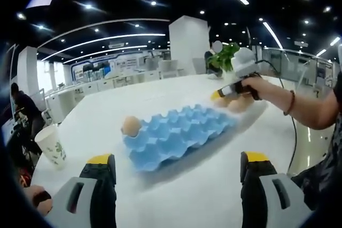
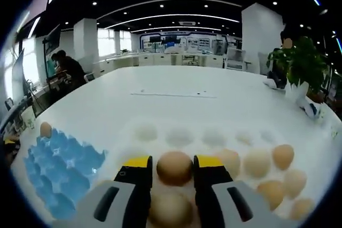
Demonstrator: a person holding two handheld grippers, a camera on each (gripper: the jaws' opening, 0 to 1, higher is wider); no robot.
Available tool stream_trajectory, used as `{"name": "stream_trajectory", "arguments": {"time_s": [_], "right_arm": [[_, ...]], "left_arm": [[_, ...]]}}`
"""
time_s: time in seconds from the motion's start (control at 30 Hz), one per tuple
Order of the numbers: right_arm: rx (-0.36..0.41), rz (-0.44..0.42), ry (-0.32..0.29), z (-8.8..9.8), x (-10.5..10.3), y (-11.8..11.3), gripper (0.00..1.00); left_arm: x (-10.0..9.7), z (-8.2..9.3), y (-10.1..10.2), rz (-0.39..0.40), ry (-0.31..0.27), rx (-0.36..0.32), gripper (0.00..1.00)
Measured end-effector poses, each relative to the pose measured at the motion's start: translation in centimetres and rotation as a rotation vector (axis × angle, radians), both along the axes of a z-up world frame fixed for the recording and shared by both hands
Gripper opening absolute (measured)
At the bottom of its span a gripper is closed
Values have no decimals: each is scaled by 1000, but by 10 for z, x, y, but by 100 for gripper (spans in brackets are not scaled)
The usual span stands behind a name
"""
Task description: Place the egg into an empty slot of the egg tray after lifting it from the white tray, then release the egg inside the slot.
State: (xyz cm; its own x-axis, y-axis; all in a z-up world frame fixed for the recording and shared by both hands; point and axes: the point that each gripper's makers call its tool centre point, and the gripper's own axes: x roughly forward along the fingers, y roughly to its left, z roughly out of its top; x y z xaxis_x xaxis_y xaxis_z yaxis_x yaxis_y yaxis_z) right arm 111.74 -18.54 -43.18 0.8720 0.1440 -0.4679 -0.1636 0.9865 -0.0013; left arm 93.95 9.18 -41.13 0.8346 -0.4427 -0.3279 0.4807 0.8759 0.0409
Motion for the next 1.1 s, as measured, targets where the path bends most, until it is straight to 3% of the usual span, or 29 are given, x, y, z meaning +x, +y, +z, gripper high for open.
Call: {"name": "stream_trajectory", "arguments": {"time_s": [0.17,0.53,0.83,1.1], "right_arm": [[34,-16,15,0,-1,-1,28],[28,-12,2,2,-2,0,27],[36,4,-61,19,-1,3,27],[42,32,-74,24,-1,14,27]], "left_arm": [[0,-3,1,4,7,-2,99],[-1,-3,0,4,6,-5,98],[-3,-3,2,10,5,5,98],[-5,-4,2,7,5,6,98]]}}
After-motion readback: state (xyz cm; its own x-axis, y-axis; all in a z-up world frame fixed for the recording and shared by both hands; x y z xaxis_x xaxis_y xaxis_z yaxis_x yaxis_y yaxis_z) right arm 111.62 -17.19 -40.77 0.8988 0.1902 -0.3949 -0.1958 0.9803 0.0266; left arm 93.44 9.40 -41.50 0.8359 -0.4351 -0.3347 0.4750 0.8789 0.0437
